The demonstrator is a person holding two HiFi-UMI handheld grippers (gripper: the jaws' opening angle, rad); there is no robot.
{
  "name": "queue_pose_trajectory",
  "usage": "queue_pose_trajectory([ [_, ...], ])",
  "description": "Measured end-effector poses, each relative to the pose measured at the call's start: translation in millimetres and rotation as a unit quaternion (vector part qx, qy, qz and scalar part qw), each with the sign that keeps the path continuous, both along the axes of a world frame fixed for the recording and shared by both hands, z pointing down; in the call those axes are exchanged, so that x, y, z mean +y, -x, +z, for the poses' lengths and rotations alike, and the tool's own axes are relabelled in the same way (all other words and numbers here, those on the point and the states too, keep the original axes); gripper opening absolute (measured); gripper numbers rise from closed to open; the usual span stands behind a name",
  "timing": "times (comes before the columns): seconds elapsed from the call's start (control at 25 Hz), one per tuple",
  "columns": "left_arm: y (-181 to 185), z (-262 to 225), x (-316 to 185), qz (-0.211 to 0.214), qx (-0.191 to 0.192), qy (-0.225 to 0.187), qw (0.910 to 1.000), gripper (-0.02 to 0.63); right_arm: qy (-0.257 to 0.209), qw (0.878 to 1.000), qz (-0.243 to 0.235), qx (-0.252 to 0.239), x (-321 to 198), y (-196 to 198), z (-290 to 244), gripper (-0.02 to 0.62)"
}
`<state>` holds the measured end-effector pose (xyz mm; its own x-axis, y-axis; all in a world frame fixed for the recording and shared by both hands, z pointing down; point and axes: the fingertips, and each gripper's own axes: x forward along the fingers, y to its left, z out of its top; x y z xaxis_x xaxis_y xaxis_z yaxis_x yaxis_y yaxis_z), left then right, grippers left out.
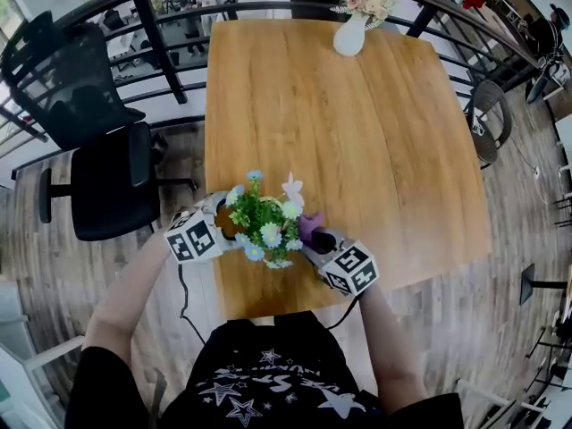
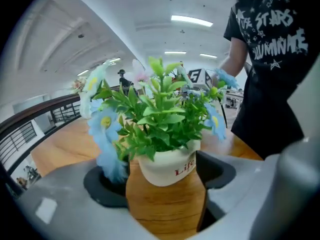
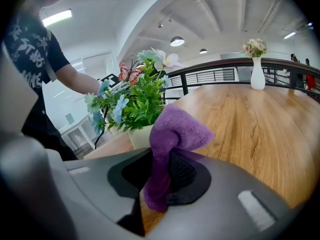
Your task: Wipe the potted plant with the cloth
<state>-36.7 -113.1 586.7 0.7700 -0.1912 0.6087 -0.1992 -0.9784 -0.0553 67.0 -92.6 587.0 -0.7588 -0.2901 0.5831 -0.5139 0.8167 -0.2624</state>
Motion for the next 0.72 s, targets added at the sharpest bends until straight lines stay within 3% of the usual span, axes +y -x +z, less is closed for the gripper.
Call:
queue_pose_trajectory([
  [0.28,-14,5,1,0.038,0.0,0.029,0.9988,0.407,0.003,1.0,0.008,0.001,-6,-2,4,0.083],
  [0.72,-24,-4,-1,-0.02,0.036,0.009,0.9991,0.396,-0.016,0.999,0.028,0.014,-5,-4,3,0.083],
])
